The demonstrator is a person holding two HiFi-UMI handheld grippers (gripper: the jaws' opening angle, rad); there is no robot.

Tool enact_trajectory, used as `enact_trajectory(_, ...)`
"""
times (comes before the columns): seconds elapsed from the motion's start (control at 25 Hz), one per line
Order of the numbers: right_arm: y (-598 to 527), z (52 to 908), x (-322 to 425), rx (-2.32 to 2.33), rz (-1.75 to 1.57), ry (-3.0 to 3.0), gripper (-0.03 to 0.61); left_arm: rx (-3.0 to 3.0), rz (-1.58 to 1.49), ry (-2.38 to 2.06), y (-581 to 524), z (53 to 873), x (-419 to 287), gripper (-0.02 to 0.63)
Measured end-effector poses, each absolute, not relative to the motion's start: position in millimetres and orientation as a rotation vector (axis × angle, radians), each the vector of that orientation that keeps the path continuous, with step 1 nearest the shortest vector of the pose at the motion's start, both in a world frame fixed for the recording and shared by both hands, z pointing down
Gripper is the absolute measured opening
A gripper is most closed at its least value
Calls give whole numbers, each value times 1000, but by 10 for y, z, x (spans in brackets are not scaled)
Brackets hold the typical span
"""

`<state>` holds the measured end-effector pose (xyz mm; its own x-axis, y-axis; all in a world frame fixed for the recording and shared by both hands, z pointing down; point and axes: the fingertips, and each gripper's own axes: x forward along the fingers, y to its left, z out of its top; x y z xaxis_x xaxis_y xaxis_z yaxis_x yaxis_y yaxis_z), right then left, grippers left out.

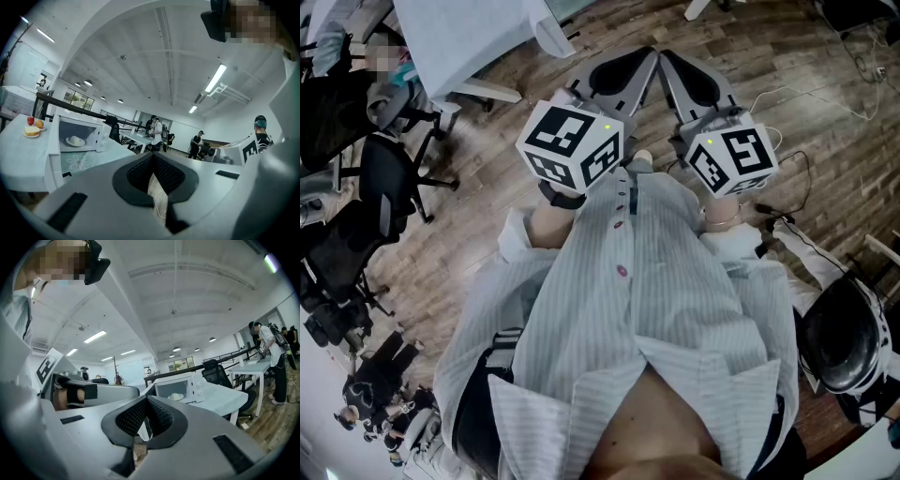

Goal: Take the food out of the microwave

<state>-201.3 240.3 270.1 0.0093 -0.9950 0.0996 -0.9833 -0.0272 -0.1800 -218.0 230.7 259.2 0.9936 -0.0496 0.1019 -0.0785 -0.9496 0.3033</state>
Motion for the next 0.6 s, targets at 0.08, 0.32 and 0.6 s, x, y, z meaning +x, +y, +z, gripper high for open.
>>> enact_trajectory(0.08,2396,2698,-1974,-2180,-301,2154,32,2830,134,-102,2293,2594,-2138,8)
enact_trajectory(0.32,2485,2680,-1844,-2174,-282,2166,32,2840,149,-122,2372,2604,-1985,8)
enact_trajectory(0.6,2672,2687,-1640,-2175,-262,2167,32,2846,143,-139,2564,2630,-1788,8)
